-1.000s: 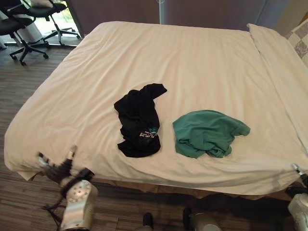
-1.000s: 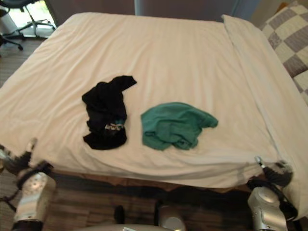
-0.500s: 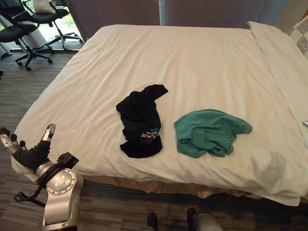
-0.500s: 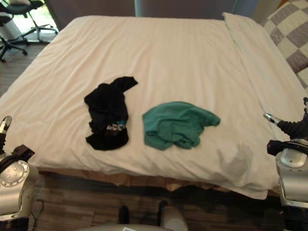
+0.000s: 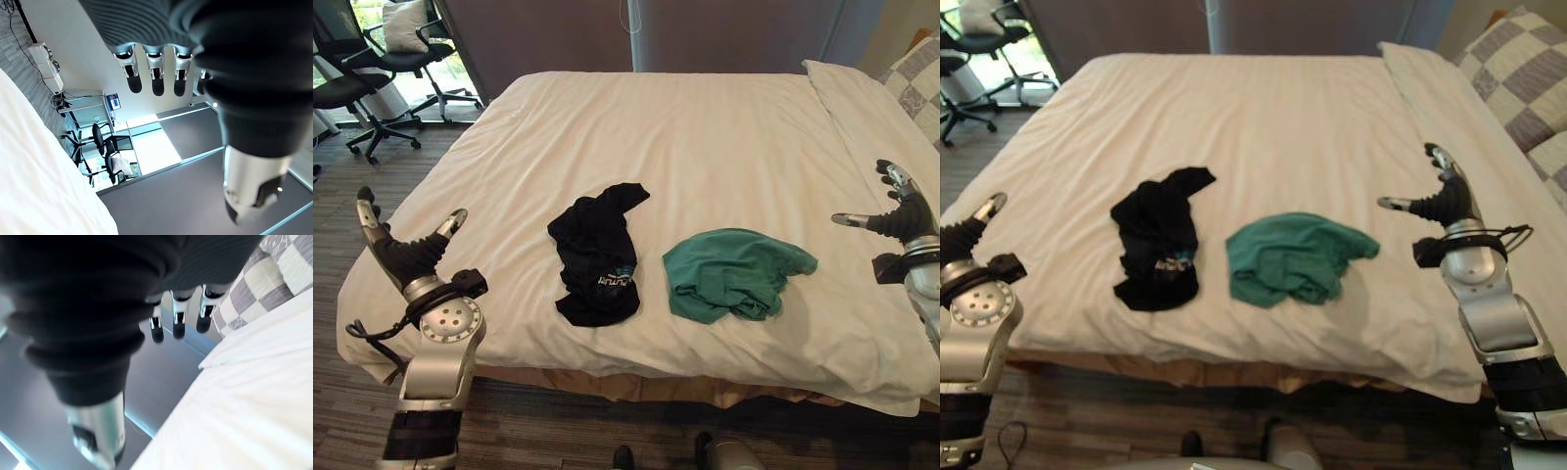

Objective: Tidy up the quilt and then pick up the clothes from the bed and put them into the laundry hamper.

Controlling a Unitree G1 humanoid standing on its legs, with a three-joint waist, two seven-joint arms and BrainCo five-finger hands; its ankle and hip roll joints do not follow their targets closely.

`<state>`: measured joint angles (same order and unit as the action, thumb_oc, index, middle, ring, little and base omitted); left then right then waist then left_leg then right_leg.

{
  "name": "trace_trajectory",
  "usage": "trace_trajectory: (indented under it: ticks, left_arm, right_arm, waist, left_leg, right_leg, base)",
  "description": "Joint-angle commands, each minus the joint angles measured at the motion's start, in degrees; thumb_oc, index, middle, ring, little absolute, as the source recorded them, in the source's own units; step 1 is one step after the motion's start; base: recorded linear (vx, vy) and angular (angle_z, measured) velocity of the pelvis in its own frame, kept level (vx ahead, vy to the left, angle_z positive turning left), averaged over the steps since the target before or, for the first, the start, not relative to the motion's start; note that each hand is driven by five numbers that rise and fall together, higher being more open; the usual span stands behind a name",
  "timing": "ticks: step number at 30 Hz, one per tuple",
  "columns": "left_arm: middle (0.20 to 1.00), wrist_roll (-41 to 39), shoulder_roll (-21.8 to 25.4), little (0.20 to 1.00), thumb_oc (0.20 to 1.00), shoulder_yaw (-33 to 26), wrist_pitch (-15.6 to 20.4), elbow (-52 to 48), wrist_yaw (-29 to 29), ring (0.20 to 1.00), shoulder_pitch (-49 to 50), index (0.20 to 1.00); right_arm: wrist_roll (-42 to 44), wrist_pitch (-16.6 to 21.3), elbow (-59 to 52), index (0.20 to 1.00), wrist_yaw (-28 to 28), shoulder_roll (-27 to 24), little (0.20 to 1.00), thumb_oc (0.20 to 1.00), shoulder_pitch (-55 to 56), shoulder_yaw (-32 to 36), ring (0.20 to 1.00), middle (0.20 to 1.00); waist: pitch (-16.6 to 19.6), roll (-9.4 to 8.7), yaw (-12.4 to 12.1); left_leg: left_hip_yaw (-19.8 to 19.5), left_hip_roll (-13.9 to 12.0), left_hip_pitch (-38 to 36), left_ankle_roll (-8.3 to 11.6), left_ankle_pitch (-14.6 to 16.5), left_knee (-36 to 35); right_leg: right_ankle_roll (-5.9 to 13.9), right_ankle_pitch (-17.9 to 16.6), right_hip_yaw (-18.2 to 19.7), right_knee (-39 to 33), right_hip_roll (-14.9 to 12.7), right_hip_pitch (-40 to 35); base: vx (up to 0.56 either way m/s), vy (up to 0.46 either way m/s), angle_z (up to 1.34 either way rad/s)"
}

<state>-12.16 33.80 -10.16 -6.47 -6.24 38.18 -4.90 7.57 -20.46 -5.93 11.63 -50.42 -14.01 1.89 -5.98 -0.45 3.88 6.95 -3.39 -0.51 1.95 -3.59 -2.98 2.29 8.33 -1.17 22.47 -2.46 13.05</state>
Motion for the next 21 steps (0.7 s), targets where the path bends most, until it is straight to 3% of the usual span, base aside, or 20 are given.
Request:
trace_trajectory:
  ticks: [1, 7, 8, 9, 10, 11, 21]
  left_arm:
    - [1.000, 3.42, 3.62, 1.000, 1.000, -3.70, 1.46, -1.77, 0.29, 1.000, 0.12, 1.000]
    - [1.000, 4.18, 4.03, 1.000, 1.000, -2.84, 0.94, -0.92, 0.04, 1.000, -0.64, 1.000]
    - [1.000, 6.87, 6.94, 1.000, 1.000, 3.96, 0.83, 9.42, -3.60, 1.000, -7.45, 1.000]
    - [1.000, 5.81, 11.22, 1.000, 1.000, 13.15, 3.33, 24.78, -4.12, 1.000, -22.29, 1.000]
    - [1.000, 5.13, 11.46, 1.000, 1.000, 16.58, 4.02, 29.62, -3.72, 1.000, -27.76, 1.000]
    - [1.000, 6.52, 7.38, 1.000, 1.000, 27.06, 4.59, 43.67, -3.39, 1.000, -41.61, 1.000]
    - [1.000, 7.43, 3.34, 1.000, 1.000, 31.16, 5.29, 46.74, -2.78, 1.000, -46.83, 1.000]
  right_arm:
    - [0.06, 0.99, 0.34, 1.000, 0.88, -0.37, 1.000, 1.000, -2.06, 2.25, 1.000, 1.000]
    - [0.18, 0.42, 0.61, 1.000, 0.64, -0.45, 1.000, 1.000, -3.06, 0.95, 1.000, 1.000]
    - [0.37, -0.03, 8.05, 1.000, -0.67, 0.93, 1.000, 1.000, -13.18, -10.12, 1.000, 1.000]
    - [3.38, 1.64, 18.77, 1.000, 0.14, 3.27, 1.000, 1.000, -30.91, -22.92, 1.000, 1.000]
    - [4.34, 2.60, 22.61, 1.000, 0.90, 4.56, 1.000, 1.000, -36.50, -26.58, 1.000, 1.000]
    - [5.37, 5.70, 35.37, 1.000, 2.83, 11.44, 1.000, 1.000, -50.05, -37.13, 1.000, 1.000]
    - [5.87, 5.42, 42.74, 1.000, 6.31, 17.00, 1.000, 1.000, -54.98, -40.22, 1.000, 1.000]
  waist:
    - [-0.85, -4.43, 0.21]
    - [-0.71, -4.45, 0.07]
    - [-1.04, -4.26, -0.81]
    - [-5.77, -3.64, -1.08]
    - [-7.72, -3.39, -1.03]
    - [-13.39, -2.62, -1.99]
    - [-15.32, -2.12, -2.79]
  left_leg:
    - [-1.22, 2.20, -3.04, -0.59, 5.61, -2.02]
    - [-1.20, 2.13, -3.05, -0.56, 5.56, -2.02]
    - [-0.88, 1.28, -2.75, -0.28, 5.14, -2.02]
    - [0.22, 0.40, -0.03, 0.03, 4.45, -2.02]
    - [0.45, 0.26, 1.35, 0.12, 3.88, -2.02]
    - [0.27, 0.33, 4.85, -0.12, 2.52, -1.79]
    - [-0.28, 1.00, 5.36, -0.04, 2.35, -2.02]
  right_leg:
    - [5.11, -11.29, 0.56, -26.73, -0.09, -15.11]
    - [5.14, -11.33, 0.50, -26.78, -0.16, -15.14]
    - [5.65, -11.78, -0.07, -27.18, -1.10, -14.96]
    - [6.25, -12.25, 0.03, -26.93, -1.89, -11.96]
    - [6.28, -12.70, 0.32, -26.83, -1.92, -10.59]
    - [6.11, -13.03, 0.00, -25.90, -2.19, -7.71]
    - [6.04, -12.97, -0.87, -25.60, -2.72, -7.62]
  base:
    - [0.00, 0.000, 0.00]
    - [0.04, 0.003, 0.00]
    - [0.08, 0.054, -0.02]
    - [-0.07, 0.069, -0.09]
    - [-0.51, 0.126, -0.45]
    - [-0.36, 0.097, -0.54]
    - [-0.04, 0.024, 0.05]
